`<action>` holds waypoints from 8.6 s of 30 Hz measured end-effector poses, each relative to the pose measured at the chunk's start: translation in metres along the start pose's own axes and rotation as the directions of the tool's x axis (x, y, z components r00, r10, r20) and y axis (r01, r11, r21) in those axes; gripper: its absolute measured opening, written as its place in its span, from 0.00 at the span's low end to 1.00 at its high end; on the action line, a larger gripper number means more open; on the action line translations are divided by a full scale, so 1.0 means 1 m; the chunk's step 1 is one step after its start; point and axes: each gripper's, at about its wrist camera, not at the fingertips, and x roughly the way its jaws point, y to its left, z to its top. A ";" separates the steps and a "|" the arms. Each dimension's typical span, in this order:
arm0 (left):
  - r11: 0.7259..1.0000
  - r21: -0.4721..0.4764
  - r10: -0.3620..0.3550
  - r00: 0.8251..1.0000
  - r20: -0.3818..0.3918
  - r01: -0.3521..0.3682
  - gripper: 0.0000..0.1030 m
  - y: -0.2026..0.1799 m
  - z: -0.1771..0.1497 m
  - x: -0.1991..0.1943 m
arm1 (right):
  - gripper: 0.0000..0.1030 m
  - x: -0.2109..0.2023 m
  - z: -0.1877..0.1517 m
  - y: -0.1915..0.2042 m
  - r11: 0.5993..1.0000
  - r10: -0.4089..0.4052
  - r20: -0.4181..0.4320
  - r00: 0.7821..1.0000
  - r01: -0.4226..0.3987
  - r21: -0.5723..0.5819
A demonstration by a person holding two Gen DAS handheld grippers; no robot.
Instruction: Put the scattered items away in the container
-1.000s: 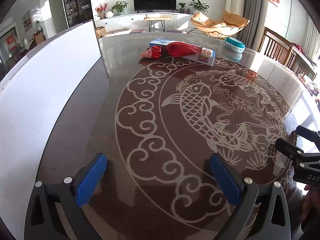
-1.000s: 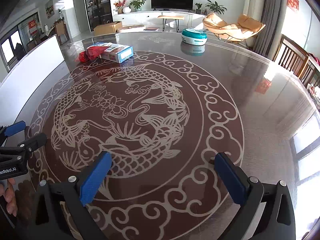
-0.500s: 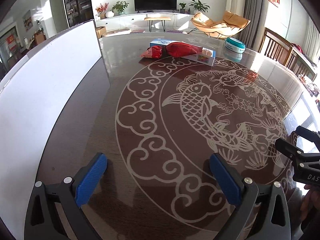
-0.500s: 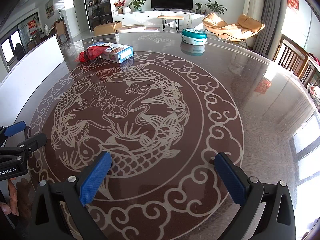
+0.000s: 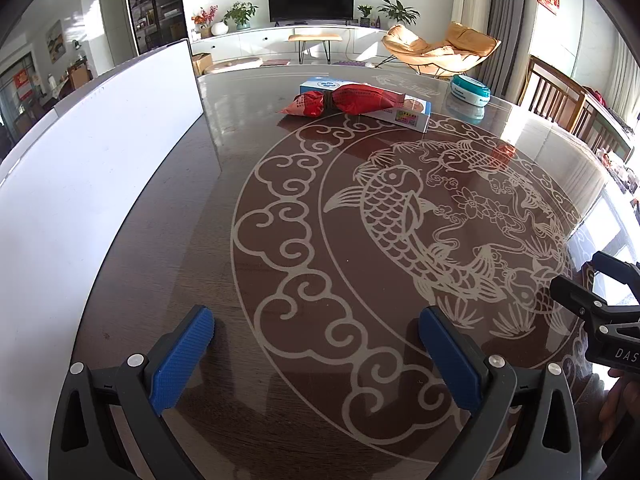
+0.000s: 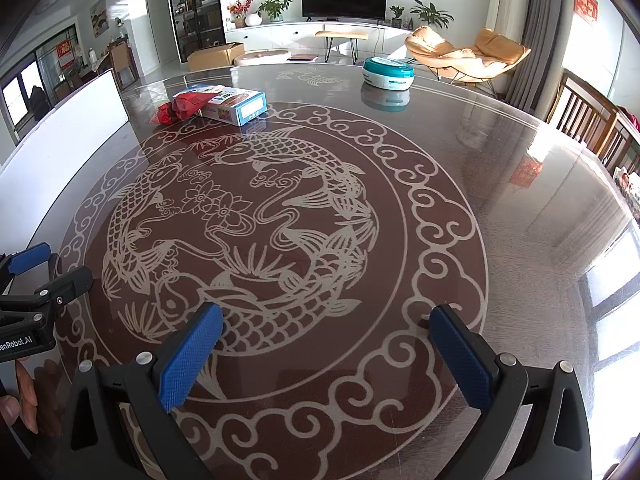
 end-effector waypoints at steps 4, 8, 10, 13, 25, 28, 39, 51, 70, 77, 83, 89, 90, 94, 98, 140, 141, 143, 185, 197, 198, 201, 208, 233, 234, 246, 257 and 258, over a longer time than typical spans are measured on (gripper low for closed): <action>1.000 0.000 0.000 1.000 0.000 0.000 1.00 0.000 0.000 0.000 | 1.00 0.000 0.000 0.000 1.000 0.000 0.000 1.000 0.000 0.000; 1.000 0.000 0.000 1.000 0.000 0.000 1.00 0.000 0.000 0.000 | 1.00 0.000 0.000 0.000 1.000 0.000 0.000 1.000 0.000 0.001; 1.000 0.000 0.000 1.000 0.000 0.000 1.00 0.000 0.000 0.000 | 1.00 0.000 0.000 0.000 1.000 -0.001 0.000 1.000 0.001 0.001; 1.000 0.000 0.000 1.000 0.000 0.000 1.00 0.000 0.000 0.000 | 1.00 -0.001 -0.003 0.000 1.000 -0.005 -0.001 1.000 0.005 0.008; 1.000 -0.009 0.002 1.000 -0.002 -0.002 1.00 0.014 0.008 0.005 | 1.00 -0.001 -0.003 0.001 1.000 -0.007 -0.001 1.000 0.007 0.011; 1.000 -0.013 0.010 1.000 -0.001 -0.010 1.00 0.014 0.008 0.004 | 1.00 0.004 0.004 0.002 1.000 0.010 -0.008 1.000 -0.010 -0.012; 1.000 -0.013 0.009 1.000 -0.001 -0.009 1.00 0.014 0.008 0.004 | 1.00 0.063 0.176 0.044 0.999 0.015 0.083 0.996 -0.018 0.042; 1.000 -0.014 0.009 1.000 -0.001 -0.009 1.00 0.014 0.008 0.004 | 1.00 0.058 0.136 0.142 0.929 0.171 -0.002 0.985 -0.162 -0.333; 1.000 -0.013 0.008 1.000 -0.001 -0.008 1.00 0.014 0.008 0.004 | 1.00 0.123 0.164 0.083 0.929 0.186 -0.126 0.974 -0.216 -0.300; 1.000 -0.013 0.008 1.000 -0.001 -0.008 1.00 0.015 0.008 0.004 | 1.00 0.147 0.195 0.118 0.931 0.178 -0.142 0.974 -0.214 -0.295; 1.000 -0.013 0.008 1.000 -0.001 -0.008 1.00 0.015 0.008 0.004 | 0.41 0.126 0.186 0.117 0.937 0.186 -0.089 0.978 -0.204 -0.285; 1.000 -0.013 0.008 1.000 0.000 -0.008 1.00 0.015 0.008 0.004 | 0.41 0.093 0.135 0.077 0.966 0.148 -0.029 0.989 -0.151 -0.208; 1.000 -0.013 0.008 1.000 0.000 -0.008 1.00 0.015 0.008 0.004 | 0.41 0.085 0.124 0.066 0.973 0.133 -0.022 0.991 -0.134 -0.189; 1.000 -0.013 0.008 1.000 0.000 -0.008 1.00 0.015 0.008 0.004 | 0.41 0.053 0.082 0.033 0.985 0.090 -0.017 0.996 -0.091 -0.146; 1.000 -0.013 0.008 1.000 -0.001 -0.008 1.00 0.015 0.008 0.004 | 0.41 0.033 0.056 0.016 0.990 0.079 0.001 0.997 -0.078 -0.117; 0.988 -0.125 0.066 0.985 -0.159 -0.087 1.00 0.013 0.173 0.117 | 0.91 0.028 0.046 0.020 0.991 -0.020 0.041 0.999 0.025 -0.128; 0.990 -0.117 0.062 0.986 -0.153 -0.081 1.00 0.014 0.173 0.116 | 0.91 0.027 0.046 0.021 0.991 -0.020 0.043 0.999 0.026 -0.131; 0.993 -0.098 0.054 0.990 -0.134 -0.068 1.00 0.015 0.170 0.112 | 0.91 0.027 0.046 0.019 0.992 -0.014 0.041 0.999 0.019 -0.125; 0.999 0.035 -0.024 0.999 -0.028 0.025 1.00 0.014 0.038 0.022 | 0.91 0.031 0.048 -0.004 0.997 0.074 0.019 0.997 -0.074 -0.006; 0.999 0.035 -0.025 0.999 -0.027 0.026 1.00 0.014 0.037 0.023 | 0.91 0.029 0.049 -0.009 0.996 0.086 0.030 0.996 -0.087 0.031; 0.999 0.035 -0.025 0.999 -0.027 0.026 1.00 0.014 0.037 0.023 | 0.91 0.029 0.049 -0.009 0.996 0.087 0.030 0.996 -0.088 0.031; 0.999 0.034 -0.025 0.999 -0.027 0.026 1.00 0.014 0.037 0.023 | 0.91 0.028 0.049 -0.010 0.996 0.088 0.031 0.996 -0.089 0.033; 0.999 0.035 -0.025 0.999 -0.026 0.026 1.00 0.014 0.037 0.024 | 0.91 0.026 0.049 -0.014 0.993 0.102 0.039 0.994 -0.104 0.052; 0.999 0.034 -0.028 0.999 -0.025 0.029 1.00 0.015 0.036 0.025 | 1.00 0.036 0.050 0.004 0.999 0.033 -0.023 0.999 -0.034 -0.037; 0.999 0.034 -0.027 0.999 -0.025 0.028 1.00 0.015 0.036 0.025 | 1.00 0.037 0.050 0.003 0.999 0.034 -0.028 0.999 -0.035 -0.040; 0.992 0.103 -0.077 0.997 -0.020 0.079 0.94 0.020 0.040 0.020 | 0.58 0.059 0.098 0.016 0.992 0.069 -0.113 0.991 -0.080 -0.100; 0.978 0.053 -0.202 0.978 0.049 0.200 0.23 0.032 -0.019 -0.036 | 0.44 -0.030 -0.028 0.025 0.991 0.082 0.005 0.997 -0.081 -0.104; 0.978 0.040 -0.207 0.977 0.051 0.205 0.23 0.033 -0.025 -0.040 | 0.44 -0.035 -0.037 0.022 0.993 0.075 0.019 0.997 -0.073 -0.089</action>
